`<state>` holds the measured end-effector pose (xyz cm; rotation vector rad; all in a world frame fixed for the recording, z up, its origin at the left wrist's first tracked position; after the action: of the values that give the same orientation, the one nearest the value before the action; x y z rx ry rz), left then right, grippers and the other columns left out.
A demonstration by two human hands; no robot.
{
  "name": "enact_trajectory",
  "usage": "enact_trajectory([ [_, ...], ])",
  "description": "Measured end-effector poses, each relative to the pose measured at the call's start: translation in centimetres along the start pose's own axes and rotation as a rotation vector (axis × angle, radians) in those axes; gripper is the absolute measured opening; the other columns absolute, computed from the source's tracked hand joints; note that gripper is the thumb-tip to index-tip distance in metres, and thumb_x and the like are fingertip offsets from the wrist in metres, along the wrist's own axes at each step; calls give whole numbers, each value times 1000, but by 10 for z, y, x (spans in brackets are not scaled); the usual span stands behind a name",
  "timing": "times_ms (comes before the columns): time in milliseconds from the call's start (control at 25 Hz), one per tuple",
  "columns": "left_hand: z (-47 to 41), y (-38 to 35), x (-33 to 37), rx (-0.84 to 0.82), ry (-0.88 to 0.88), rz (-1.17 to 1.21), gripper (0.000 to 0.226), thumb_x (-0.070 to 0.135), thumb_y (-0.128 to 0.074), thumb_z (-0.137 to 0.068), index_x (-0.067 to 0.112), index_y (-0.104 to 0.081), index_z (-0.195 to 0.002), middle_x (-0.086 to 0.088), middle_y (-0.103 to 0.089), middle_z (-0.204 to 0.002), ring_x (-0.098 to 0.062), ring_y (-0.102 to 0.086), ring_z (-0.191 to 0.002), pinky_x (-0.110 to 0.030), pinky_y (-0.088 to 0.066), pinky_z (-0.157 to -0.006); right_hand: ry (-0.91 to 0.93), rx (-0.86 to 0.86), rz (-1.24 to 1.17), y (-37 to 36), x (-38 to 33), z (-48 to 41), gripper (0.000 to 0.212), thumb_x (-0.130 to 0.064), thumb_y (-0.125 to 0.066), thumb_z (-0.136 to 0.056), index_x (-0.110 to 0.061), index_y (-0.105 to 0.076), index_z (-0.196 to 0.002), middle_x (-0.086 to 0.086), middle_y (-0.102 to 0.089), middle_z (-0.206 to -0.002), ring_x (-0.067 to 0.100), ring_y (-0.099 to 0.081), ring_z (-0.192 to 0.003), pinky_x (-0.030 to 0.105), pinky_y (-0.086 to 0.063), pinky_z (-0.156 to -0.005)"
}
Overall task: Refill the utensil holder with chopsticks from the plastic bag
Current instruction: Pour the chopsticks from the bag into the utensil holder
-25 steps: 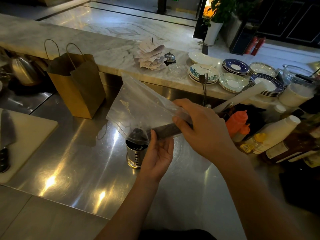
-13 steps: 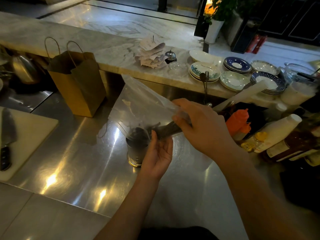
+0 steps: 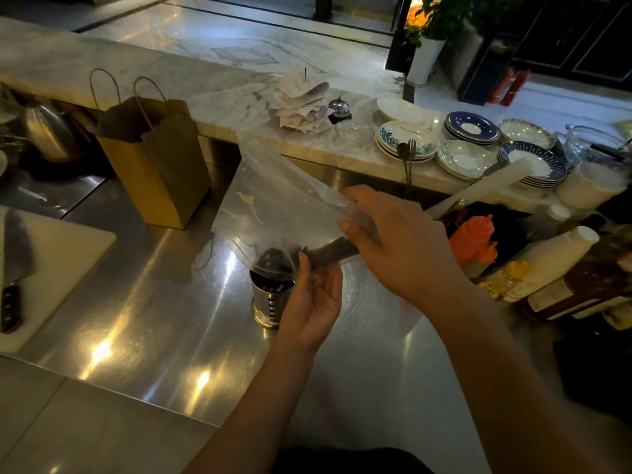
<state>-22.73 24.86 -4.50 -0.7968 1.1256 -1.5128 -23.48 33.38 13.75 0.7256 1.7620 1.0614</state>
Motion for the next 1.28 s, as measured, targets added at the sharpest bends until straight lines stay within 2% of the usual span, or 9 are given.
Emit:
enact_trajectory([
  [160, 1, -1, 1, -26, 0, 18, 36, 22, -68, -82, 3, -70, -113, -12, -69, -122, -19, -63, -118, -32, -56, -92, 5, -5, -6, 2, -5, -1, 39, -41, -48, -98, -32, -45, -135, -5, -61, -121, 19, -60, -104, 48, -49, -89],
  [280, 2, -2, 1, -27, 7, 13, 38, 22, -69, -82, 5, -68, -116, -12, -69, -122, -19, -61, -120, -32, -57, -90, -2, -21, -3, 3, -8, -1, 40, -41, -48, -98, -32, -44, -137, -5, -61, -123, 19, -60, -107, 49, -48, -91],
  [520, 3, -3, 0, -4, -7, 33, 51, 23, -68, -82, 7, -59, -129, -12, -64, -129, -18, -58, -123, -32, -56, -91, 32, 0, 34, 7, -11, -4, 39, -41, -48, -97, -32, -46, -135, -5, -61, -123, 18, -59, -106, 36, -44, -82],
  [640, 4, -1, -1, -13, 23, 27, 46, 23, -67, -84, 6, -63, -126, -12, -66, -127, -19, -62, -120, -32, -56, -93, 19, -28, 37, 4, -10, -5, 39, -41, -48, -98, -32, -46, -136, -5, -60, -124, 18, -58, -108, 37, -45, -86],
  [760, 6, -2, 0, -2, 15, 34, 54, 23, -69, -82, 7, -57, -133, -11, -63, -132, -19, -59, -124, -33, -55, -94, 50, 23, 19, 6, -15, -6, 38, -40, -50, -97, -33, -47, -134, -7, -61, -124, 19, -60, -107, 37, -47, -83],
  [920, 7, -4, 2, 5, 0, 33, 65, 22, -69, -82, 12, -49, -142, -9, -55, -143, -19, -53, -131, -34, -52, -97, 54, 18, 42, 5, -20, -8, 39, -41, -49, -97, -33, -45, -136, -7, -59, -128, 22, -60, -109, 46, -50, -87],
  [1120, 9, -4, 1, 1, 19, 42, 66, 24, -65, -85, 10, -44, -146, -9, -49, -148, -20, -50, -133, -32, -52, -97, 69, 63, 21, 10, -23, -10, 40, -39, -52, -96, -31, -48, -135, -4, -61, -126, 22, -59, -109, 39, -48, -84],
  [1280, 9, -7, 3, -5, 7, 43, 66, 22, -64, -84, 10, -44, -146, -9, -49, -148, -19, -48, -135, -32, -53, -94, 79, 41, 43, 8, -25, -12, 41, -39, -51, -97, -31, -47, -137, -5, -59, -130, 22, -57, -114, 40, -47, -87],
])
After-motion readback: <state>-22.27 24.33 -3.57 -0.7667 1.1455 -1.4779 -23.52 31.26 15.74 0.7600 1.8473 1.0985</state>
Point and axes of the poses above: each hand's wrist, its own z-axis away from the middle knuckle, its own y-axis out of the back of the hand, x = y × z, the point moved 5 cm from there along -z, towards the middle knuckle
